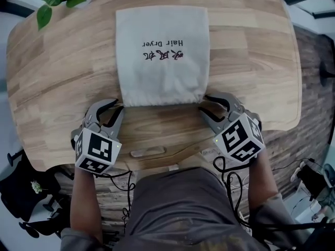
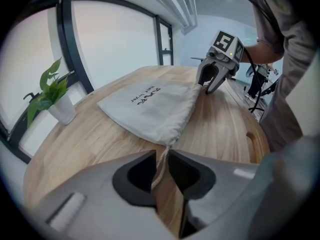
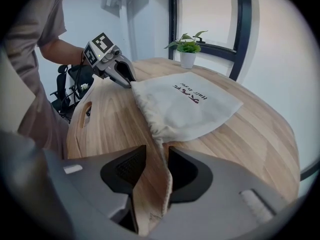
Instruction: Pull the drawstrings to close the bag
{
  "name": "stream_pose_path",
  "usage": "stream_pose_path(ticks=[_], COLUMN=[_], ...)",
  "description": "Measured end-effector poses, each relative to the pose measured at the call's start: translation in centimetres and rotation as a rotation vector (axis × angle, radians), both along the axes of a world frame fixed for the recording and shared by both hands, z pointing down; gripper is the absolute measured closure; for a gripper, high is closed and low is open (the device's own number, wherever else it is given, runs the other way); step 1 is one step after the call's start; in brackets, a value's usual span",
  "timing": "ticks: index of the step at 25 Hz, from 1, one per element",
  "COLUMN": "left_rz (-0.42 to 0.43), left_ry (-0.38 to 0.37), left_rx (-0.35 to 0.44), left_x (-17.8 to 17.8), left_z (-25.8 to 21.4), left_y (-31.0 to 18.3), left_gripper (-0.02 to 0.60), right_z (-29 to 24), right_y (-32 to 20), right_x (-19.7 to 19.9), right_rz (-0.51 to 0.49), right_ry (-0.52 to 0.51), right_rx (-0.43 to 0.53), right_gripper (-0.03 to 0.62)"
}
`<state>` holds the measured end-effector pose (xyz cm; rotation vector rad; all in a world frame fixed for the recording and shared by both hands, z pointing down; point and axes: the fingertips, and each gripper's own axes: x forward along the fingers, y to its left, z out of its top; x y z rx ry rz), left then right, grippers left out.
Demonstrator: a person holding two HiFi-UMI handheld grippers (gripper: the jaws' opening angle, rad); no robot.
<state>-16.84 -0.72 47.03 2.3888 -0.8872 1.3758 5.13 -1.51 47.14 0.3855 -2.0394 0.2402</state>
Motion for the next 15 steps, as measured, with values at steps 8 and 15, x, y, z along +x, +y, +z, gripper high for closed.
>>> stream_pose_path(ticks=[8, 15], left_rz=[0.02, 0.06], left_ry=[0.027, 0.045], left_rx=[-0.026, -0.054], left_x=[0.56, 0.61], left_z=[0.17, 0.3], left_y=[0.52, 0.53], left_gripper=[0.564, 0.571], right_z=[-0.06, 0.1], right_y=[-0.32, -0.11], right_x=[-0.16, -0.66], right_rz=[-0.008, -0.026], right_ry=[-0.014, -0.014], right_rx=[0.007, -0.004], right_gripper=[0.462, 0.519])
